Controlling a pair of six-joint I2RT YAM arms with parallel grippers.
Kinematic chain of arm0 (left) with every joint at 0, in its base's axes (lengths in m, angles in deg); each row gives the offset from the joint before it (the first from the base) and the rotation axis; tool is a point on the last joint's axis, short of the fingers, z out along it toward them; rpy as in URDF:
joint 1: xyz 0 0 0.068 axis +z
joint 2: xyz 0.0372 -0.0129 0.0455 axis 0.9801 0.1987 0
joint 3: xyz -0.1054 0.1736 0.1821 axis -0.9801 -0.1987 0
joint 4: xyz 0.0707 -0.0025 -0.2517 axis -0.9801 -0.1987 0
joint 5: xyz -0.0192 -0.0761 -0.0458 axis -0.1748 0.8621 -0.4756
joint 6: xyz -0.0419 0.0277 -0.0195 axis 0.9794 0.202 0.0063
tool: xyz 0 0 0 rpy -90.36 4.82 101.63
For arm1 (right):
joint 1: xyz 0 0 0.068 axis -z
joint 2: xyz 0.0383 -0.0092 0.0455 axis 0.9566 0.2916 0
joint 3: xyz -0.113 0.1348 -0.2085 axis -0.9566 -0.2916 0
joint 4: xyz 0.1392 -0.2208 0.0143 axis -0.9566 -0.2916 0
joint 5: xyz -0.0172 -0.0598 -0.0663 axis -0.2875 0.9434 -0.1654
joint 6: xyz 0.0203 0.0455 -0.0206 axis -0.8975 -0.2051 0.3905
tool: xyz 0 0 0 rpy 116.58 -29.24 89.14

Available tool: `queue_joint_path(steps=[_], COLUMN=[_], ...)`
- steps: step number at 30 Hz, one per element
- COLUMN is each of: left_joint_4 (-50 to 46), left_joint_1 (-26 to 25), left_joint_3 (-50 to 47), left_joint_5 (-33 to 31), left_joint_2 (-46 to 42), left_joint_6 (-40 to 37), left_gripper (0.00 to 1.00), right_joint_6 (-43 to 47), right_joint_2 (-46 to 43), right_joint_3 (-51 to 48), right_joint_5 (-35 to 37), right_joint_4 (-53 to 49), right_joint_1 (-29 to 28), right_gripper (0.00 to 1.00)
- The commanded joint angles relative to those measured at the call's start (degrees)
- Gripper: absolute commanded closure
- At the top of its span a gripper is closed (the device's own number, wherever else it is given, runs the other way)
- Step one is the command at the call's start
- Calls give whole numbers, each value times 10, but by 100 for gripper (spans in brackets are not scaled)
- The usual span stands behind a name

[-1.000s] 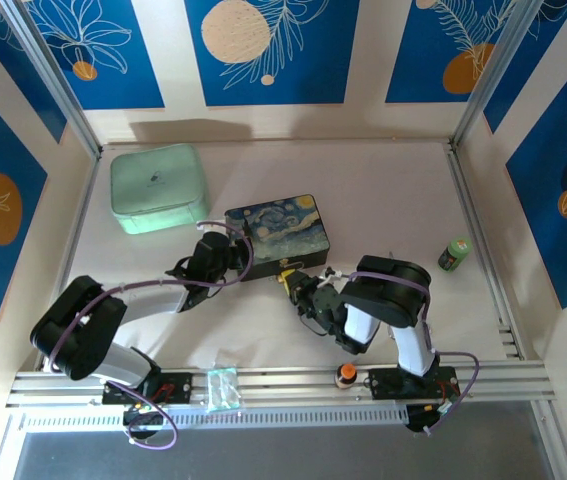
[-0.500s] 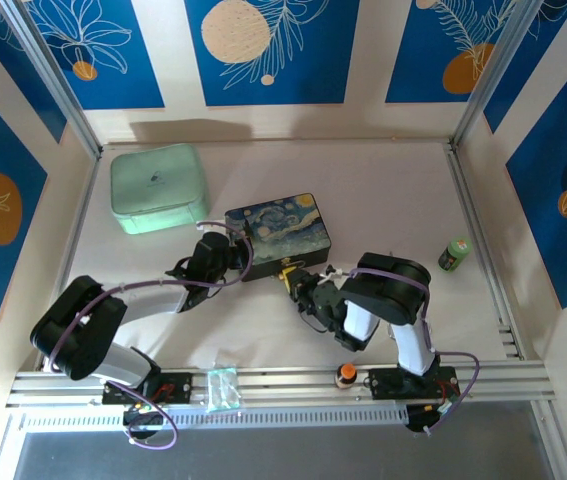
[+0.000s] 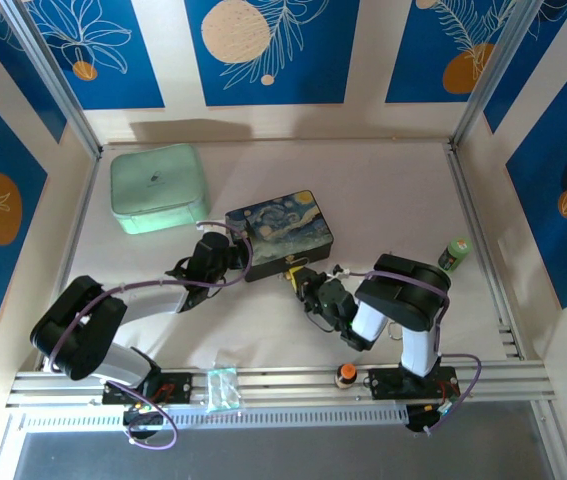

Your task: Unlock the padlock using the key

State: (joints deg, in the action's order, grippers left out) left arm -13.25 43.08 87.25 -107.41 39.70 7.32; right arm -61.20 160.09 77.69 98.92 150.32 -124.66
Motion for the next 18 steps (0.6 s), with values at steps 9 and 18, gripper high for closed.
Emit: queue_joint_path(steps=[9,18], left_joint_4=[-166,-215], left_joint_1=[6,-18], left_joint_3=[-24,85], left_joint_5=[-33,41], left_joint_2=[11,-80], left_joint_6=[-65,-252], left_gripper=[37,24], right_joint_6=[18,23], right_joint_2=[31,11], right_joint_3=[-1,9], right_joint_5=[-7,-16], right_joint_4=[-98,-172], right_joint_1=[55,37], right_gripper=[100,100])
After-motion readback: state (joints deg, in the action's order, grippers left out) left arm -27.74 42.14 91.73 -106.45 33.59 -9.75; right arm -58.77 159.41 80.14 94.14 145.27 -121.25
